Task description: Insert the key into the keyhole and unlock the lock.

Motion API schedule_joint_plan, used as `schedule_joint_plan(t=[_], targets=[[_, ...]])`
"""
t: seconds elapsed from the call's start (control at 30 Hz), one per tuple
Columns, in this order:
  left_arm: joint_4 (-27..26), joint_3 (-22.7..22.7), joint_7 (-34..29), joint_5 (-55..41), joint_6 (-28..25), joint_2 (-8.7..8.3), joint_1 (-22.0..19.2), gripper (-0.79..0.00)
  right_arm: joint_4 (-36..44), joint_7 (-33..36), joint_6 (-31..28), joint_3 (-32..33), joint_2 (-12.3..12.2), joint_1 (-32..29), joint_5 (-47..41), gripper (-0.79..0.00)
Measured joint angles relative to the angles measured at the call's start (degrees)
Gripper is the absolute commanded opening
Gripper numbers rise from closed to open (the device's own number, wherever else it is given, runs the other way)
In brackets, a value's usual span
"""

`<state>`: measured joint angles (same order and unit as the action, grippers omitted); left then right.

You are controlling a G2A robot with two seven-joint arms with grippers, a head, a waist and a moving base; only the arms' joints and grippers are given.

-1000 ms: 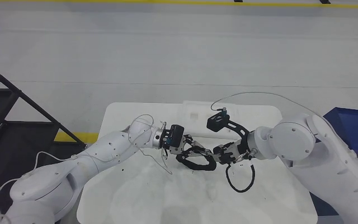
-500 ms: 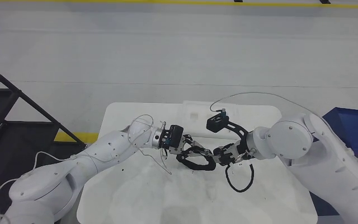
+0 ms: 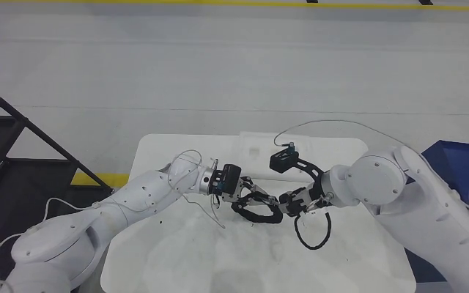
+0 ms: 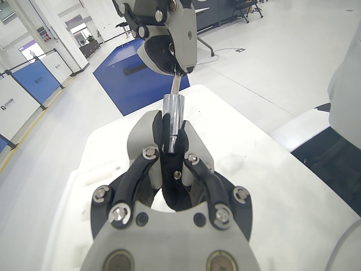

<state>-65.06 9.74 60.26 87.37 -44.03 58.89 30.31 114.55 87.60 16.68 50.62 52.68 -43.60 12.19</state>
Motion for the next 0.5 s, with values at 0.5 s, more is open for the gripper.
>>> schedule_joint_plan(t=[0.5], targets=[[-0.32, 0.0, -1.02, 0.42, -1.02, 0.19, -0.27, -0.785, -2.01, -0.49, 0.48, -2.93, 0.46, 2.43, -0.36, -0.785]])
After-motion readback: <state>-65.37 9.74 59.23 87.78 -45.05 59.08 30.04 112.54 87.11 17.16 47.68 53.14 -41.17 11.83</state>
